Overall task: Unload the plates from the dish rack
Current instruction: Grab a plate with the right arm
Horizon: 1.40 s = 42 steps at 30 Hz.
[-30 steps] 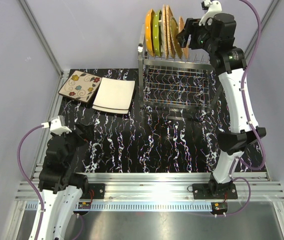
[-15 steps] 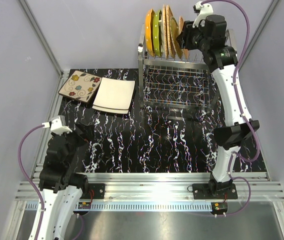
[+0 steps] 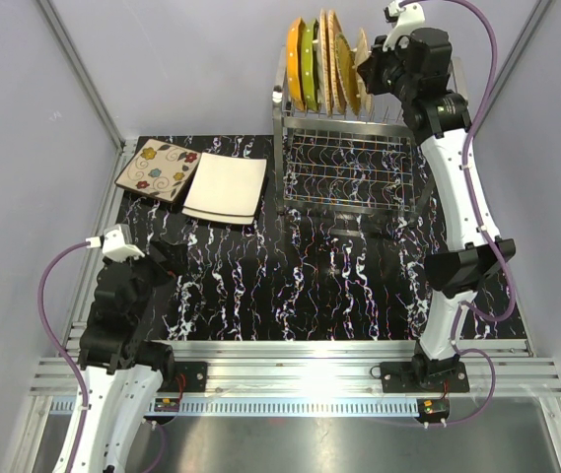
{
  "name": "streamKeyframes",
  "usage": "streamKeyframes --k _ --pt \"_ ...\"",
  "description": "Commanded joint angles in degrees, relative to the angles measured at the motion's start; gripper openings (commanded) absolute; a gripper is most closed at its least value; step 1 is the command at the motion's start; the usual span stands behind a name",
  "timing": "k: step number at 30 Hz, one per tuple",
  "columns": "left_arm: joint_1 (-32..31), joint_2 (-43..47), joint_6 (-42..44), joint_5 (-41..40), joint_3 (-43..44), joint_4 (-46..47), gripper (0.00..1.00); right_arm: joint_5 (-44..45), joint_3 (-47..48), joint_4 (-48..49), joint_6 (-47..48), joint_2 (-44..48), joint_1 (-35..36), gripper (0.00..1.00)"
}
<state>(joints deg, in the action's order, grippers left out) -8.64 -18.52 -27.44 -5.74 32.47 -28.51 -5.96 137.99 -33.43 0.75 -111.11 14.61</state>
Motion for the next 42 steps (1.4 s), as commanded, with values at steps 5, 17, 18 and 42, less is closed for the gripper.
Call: streamKeyframes --k 5,17,18,42 --pt "0.2 -0.6 0.3 0.7 0.9 3.7 0.99 -0.5 0.6 9.2 -2.6 4.0 -0.2 0.0" --pt "0.1 0.2 0.2 0.7 1.6 3.1 0.99 0.3 2.6 12.3 -3.0 5.6 -0.2 0.0" --pt "0.1 0.2 0.2 0.7 1.6 2.9 0.99 0.3 2.4 12.7 -2.8 5.8 -0.2 0.0" --pt "0.2 1.7 -10.2 0.9 4.9 3.6 0.99 -3.6 -13.1 22.1 2.1 20.8 -0.1 0.0"
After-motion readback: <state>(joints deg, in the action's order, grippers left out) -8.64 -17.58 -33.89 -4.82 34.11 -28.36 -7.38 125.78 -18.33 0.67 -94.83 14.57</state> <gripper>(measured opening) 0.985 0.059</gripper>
